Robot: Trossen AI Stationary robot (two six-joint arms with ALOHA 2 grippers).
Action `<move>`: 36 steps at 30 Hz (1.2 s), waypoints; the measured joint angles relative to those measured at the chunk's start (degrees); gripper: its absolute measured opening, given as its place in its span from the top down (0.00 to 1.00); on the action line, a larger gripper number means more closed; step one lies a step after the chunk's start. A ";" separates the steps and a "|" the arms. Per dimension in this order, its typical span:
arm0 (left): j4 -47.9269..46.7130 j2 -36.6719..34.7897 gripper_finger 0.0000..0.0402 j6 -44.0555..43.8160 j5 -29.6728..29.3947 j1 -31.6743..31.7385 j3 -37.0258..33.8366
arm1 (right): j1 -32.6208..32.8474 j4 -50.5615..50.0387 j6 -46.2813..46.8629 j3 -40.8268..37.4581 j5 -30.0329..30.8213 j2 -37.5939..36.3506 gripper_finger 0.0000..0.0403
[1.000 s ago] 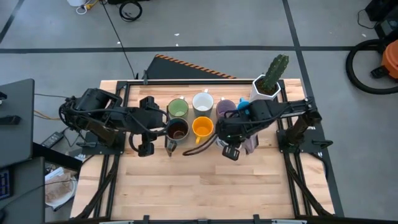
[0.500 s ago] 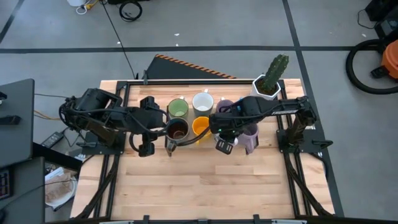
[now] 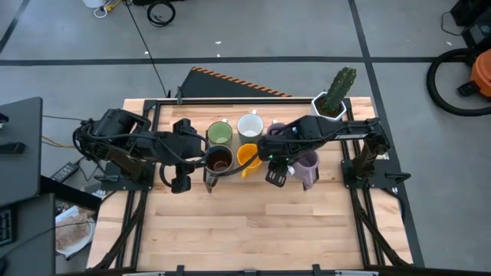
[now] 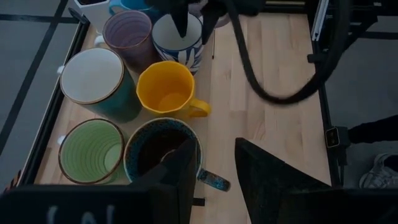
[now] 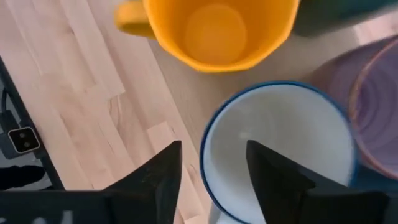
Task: Place coffee mugs
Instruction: Put the white blue mug on the shelf
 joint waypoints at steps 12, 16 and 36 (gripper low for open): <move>0.04 0.00 0.71 -1.07 0.01 -0.02 0.00 | 8.41 -0.54 -9.11 4.19 2.46 -4.04 0.49; 0.04 0.00 0.71 -1.83 0.01 -0.02 0.00 | 12.41 -0.66 -8.51 1.87 5.15 -7.17 0.50; 0.02 0.00 0.71 -2.08 0.00 0.00 0.00 | 12.49 0.98 -10.33 -15.17 6.49 -12.33 0.53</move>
